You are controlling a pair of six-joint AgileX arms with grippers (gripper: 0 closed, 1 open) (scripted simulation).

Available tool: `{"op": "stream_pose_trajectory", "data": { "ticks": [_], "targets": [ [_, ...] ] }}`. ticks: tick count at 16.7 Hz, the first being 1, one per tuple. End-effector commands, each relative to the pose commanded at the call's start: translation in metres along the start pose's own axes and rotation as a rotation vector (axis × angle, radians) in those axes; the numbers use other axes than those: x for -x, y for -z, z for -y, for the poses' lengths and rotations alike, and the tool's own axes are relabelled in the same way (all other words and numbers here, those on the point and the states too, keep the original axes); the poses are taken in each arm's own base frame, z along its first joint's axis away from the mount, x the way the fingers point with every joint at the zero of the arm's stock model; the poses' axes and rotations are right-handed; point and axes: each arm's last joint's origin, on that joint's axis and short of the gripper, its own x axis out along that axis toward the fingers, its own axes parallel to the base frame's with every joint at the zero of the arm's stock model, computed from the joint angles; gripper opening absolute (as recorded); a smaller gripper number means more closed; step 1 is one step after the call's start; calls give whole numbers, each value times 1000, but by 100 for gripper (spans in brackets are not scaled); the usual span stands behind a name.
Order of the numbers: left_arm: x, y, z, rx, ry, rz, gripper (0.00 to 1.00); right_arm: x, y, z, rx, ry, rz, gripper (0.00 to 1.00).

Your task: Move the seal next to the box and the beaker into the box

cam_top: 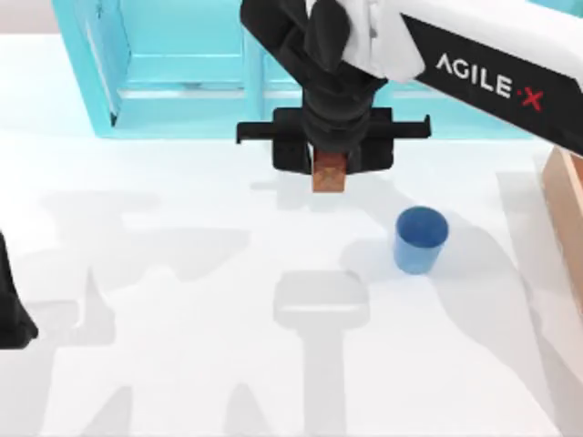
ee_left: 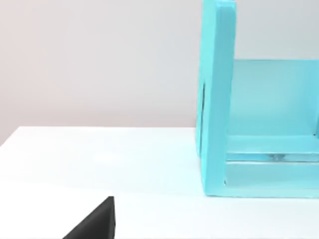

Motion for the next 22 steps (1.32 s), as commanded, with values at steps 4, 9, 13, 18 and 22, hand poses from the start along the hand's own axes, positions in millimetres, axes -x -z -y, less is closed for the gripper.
{"op": "stream_pose_trajectory", "data": {
  "ticks": [4, 9, 13, 18, 22],
  "targets": [
    [0, 0, 0, 0, 0, 0, 100, 1, -1, 3, 4, -4, 3, 0],
    [0, 0, 0, 0, 0, 0, 100, 16, -8, 69, 5, -10, 9, 0],
    [0, 0, 0, 0, 0, 0, 100, 17, 8, 141, 6, 9, -23, 0],
    [0, 0, 0, 0, 0, 0, 100, 27, 18, 180, 2, -1, 0, 0],
    [0, 0, 0, 0, 0, 0, 100, 24, 18, 179, 4, 3, -6, 0]
  ]
}}
